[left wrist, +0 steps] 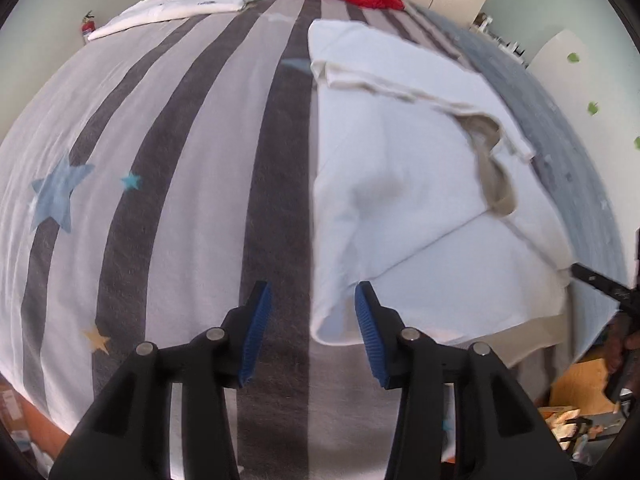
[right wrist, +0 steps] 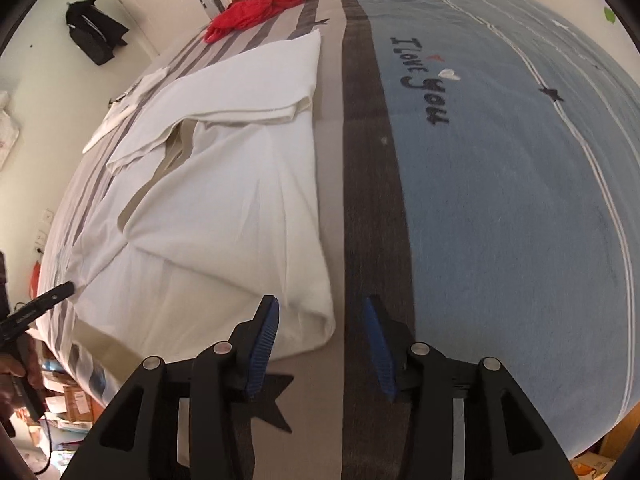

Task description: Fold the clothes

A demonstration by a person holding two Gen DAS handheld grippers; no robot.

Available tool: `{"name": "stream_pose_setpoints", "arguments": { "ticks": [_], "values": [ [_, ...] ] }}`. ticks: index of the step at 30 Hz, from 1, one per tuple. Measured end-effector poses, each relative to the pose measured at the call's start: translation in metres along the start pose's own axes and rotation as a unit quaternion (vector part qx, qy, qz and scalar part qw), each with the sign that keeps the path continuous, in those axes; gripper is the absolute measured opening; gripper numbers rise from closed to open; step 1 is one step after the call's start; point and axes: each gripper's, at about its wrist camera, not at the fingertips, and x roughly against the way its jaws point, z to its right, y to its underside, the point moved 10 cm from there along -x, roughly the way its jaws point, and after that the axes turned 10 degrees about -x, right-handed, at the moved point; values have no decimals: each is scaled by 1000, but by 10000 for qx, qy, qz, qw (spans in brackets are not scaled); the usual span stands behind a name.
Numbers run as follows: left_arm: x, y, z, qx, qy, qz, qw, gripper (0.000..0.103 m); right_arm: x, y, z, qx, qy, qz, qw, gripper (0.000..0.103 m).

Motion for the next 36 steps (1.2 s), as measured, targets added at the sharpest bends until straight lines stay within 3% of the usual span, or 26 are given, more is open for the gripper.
{"name": "stream_pose_setpoints", "arguments": {
  "ticks": [7, 10, 12, 15, 24, 27, 31, 36],
  "values": [
    [-6, 4, 3, -156, -65, 81, 9998, 36, -18, 10, 1, 15, -113, -69, 9999, 41],
    [-6, 4, 5, -241, -81, 82, 9996, 25, -20, 8, 2, -53, -181, -9, 9998, 41],
    [-6, 4, 7, -345, -122, 70, 9993, 12, -21, 8, 0, 63, -144, 5, 9999, 39],
    [-4, 3, 9, -381, -133, 40, 9992, 2, -20, 9, -2, 161, -173, -82, 9997, 6],
    [22, -11, 10, -227, 36, 76, 9997, 1, 6, -1, -9, 170, -234, -86, 9995, 5],
    [45, -30, 14, -210, 146, 190, 9995, 1, 27, -14, -18, 130, -322, -31, 9994, 5],
    [75, -80, 22, -321, 382, 370, 9981, 1, 60, -49, -39, 152, -459, 12, 9988, 4],
    [78, -175, 15, -360, 591, 488, 9964, 1, 72, -124, -68, 168, -555, 96, 9983, 4]
  ]
}}
